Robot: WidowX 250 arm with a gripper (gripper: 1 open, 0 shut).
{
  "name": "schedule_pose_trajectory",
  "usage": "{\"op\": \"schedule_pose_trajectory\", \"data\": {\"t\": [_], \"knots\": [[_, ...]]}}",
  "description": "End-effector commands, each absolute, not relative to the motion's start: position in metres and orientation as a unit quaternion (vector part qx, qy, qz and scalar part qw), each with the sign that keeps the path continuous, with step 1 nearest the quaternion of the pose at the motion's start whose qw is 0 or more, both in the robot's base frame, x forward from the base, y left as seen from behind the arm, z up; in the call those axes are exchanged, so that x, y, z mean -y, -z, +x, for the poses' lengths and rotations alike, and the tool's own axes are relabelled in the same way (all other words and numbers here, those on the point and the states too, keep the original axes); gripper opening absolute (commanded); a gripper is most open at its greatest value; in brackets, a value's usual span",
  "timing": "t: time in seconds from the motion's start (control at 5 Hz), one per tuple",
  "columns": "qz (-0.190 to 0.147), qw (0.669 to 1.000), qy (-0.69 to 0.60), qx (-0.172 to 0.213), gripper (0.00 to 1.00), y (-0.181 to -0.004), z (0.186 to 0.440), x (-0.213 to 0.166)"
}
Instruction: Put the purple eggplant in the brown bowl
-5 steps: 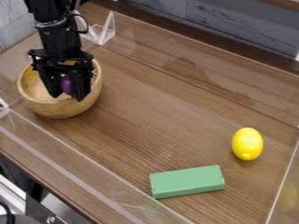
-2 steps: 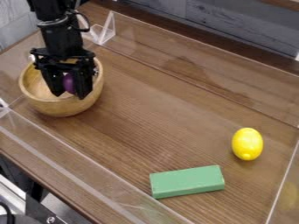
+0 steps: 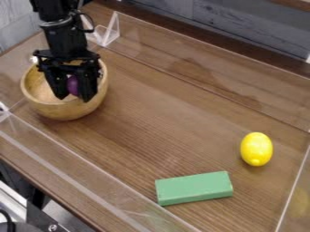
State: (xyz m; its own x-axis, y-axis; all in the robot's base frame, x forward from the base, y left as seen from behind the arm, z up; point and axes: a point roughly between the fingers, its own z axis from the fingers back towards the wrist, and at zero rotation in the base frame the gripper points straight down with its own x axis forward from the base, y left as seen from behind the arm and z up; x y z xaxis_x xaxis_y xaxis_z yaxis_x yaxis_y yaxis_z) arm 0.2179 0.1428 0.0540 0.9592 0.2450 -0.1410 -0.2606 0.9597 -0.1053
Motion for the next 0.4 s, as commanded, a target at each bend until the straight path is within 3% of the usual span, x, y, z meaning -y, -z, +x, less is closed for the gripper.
{"op": "schedule_pose_trajectory", "data": {"t": [0.0, 0.2], "knots": [[-0.035, 0.987, -0.152, -0.032, 0.0, -0.059, 0.2262, -0.1601], [-0.035, 0.987, -0.155, -0.034, 0.0, -0.0589, 0.226, -0.1607]]}}
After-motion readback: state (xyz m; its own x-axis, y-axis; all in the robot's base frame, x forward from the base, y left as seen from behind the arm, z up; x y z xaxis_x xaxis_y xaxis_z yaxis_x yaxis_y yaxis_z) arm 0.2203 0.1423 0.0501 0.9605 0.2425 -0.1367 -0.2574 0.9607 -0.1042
